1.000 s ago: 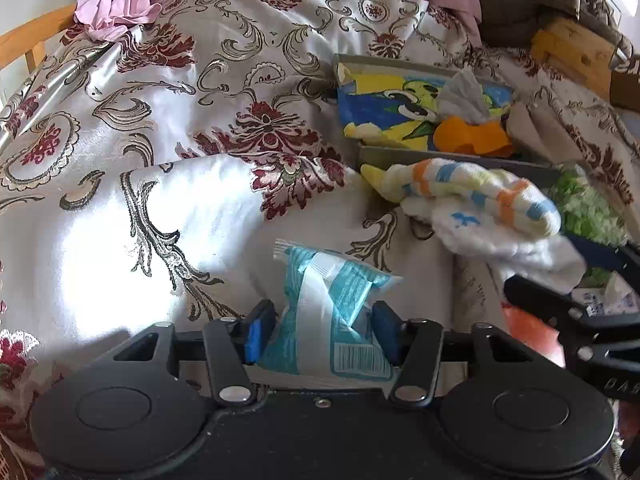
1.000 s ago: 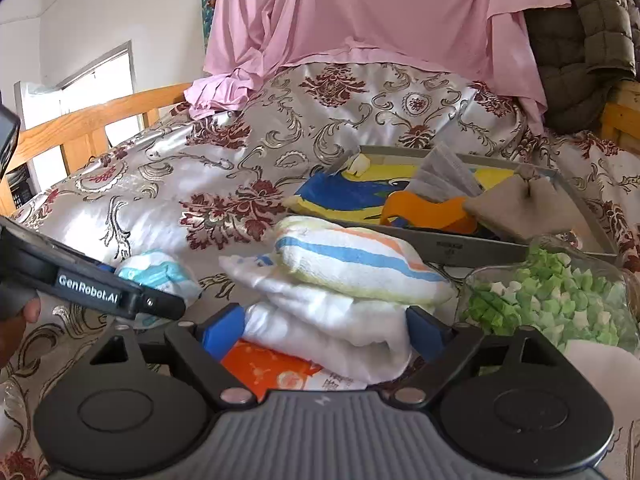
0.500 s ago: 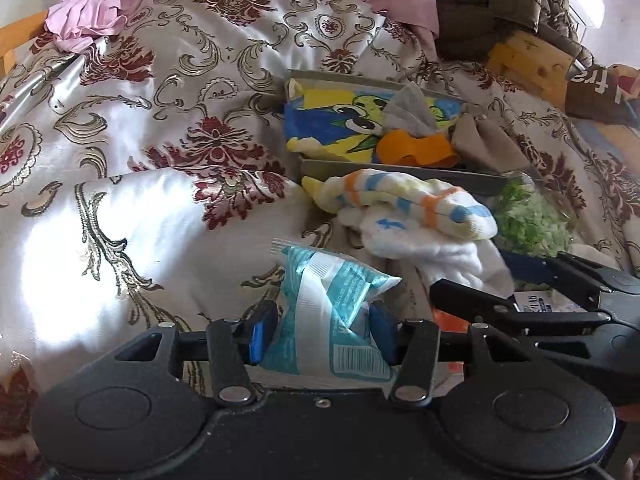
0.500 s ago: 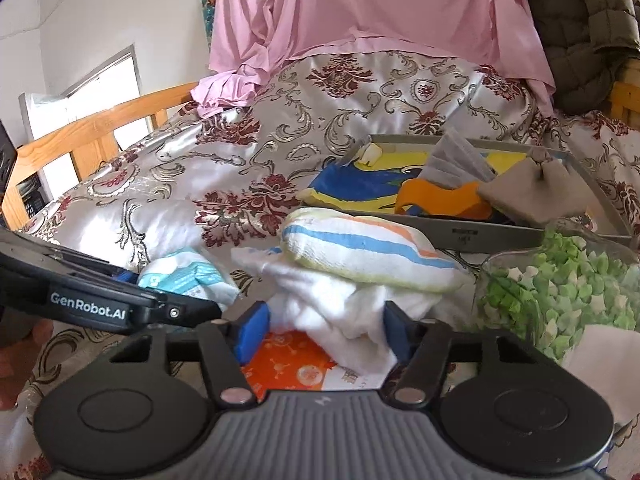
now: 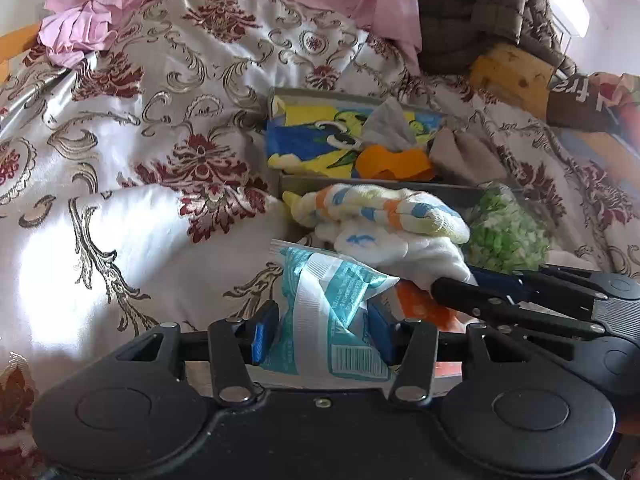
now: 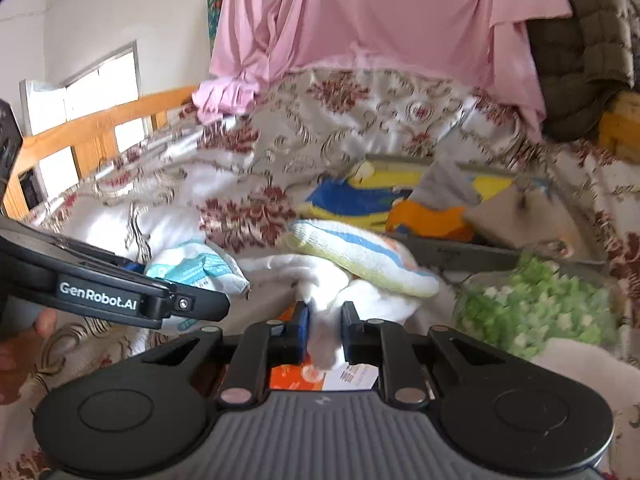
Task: Organize soft objects
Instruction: 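Lift the wipes pack with the left gripper while the right gripper reaches toward the white cloths, then hold the wipes pack in the left gripper while the right gripper grasps and lifts a white cloth, then carry the wipes pack and white cloth over the painting with both grippers, then lower both items onto the painting and open both grippers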
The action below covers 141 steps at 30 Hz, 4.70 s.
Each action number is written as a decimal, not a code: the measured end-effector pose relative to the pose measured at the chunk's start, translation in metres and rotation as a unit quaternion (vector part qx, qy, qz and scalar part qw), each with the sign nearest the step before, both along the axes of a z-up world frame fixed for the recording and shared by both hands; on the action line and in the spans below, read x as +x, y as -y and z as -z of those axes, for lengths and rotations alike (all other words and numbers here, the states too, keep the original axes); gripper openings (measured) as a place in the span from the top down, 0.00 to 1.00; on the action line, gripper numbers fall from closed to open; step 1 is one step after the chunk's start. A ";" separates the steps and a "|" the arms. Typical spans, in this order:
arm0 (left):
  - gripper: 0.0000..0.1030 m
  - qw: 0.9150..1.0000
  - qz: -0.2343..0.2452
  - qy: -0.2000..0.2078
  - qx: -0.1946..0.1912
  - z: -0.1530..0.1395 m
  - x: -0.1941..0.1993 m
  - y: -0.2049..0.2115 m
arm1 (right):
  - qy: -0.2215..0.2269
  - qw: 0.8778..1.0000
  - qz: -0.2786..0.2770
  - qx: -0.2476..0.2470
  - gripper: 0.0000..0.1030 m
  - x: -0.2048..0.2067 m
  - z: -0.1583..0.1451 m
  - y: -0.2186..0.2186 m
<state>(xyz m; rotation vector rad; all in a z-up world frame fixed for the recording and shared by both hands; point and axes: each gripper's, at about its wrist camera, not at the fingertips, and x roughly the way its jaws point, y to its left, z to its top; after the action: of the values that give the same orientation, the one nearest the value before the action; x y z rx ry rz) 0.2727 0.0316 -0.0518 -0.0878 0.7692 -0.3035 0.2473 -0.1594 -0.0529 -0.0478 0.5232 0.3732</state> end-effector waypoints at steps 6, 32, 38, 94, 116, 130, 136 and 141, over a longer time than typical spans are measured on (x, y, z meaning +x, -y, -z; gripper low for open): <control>0.50 0.999 -0.001 0.036 -0.028 -0.018 -0.014 -0.002 | 0.034 0.999 0.006 0.032 0.83 -0.028 -0.025 0.017; 0.50 0.998 -0.028 0.036 -0.041 -0.035 -0.036 -0.006 | -0.041 0.981 0.009 0.188 0.70 -0.027 -0.028 0.072; 0.50 0.999 -0.033 0.013 -0.041 -0.026 -0.026 -0.005 | -0.024 0.990 0.014 0.137 0.50 -0.013 -0.017 0.053; 0.49 0.990 -0.094 0.085 -0.056 -0.067 0.032 0.010 | 0.142 0.986 0.085 0.036 0.83 0.024 -0.063 0.071; 0.49 0.993 -0.119 0.002 0.002 -0.009 0.220 0.091 | -0.022 0.977 0.138 0.163 0.81 0.174 -0.022 0.146; 0.44 0.994 -0.100 -0.023 0.024 0.005 0.226 0.103 | -0.032 0.971 0.143 0.186 0.55 0.190 -0.015 0.152; 0.24 0.992 -0.119 -0.009 0.031 -0.006 0.214 0.101 | -0.014 0.974 0.149 0.171 0.29 0.178 -0.028 0.156; 0.20 0.991 -0.134 0.011 0.029 -0.023 0.195 0.099 | 0.015 0.975 0.153 0.159 0.17 0.156 -0.047 0.158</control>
<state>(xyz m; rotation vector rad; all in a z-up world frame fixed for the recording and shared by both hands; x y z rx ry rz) 0.4682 -0.0677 -0.0284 -0.1321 0.7345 -0.0275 0.4031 -0.3176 -0.0055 0.3342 0.4265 0.1501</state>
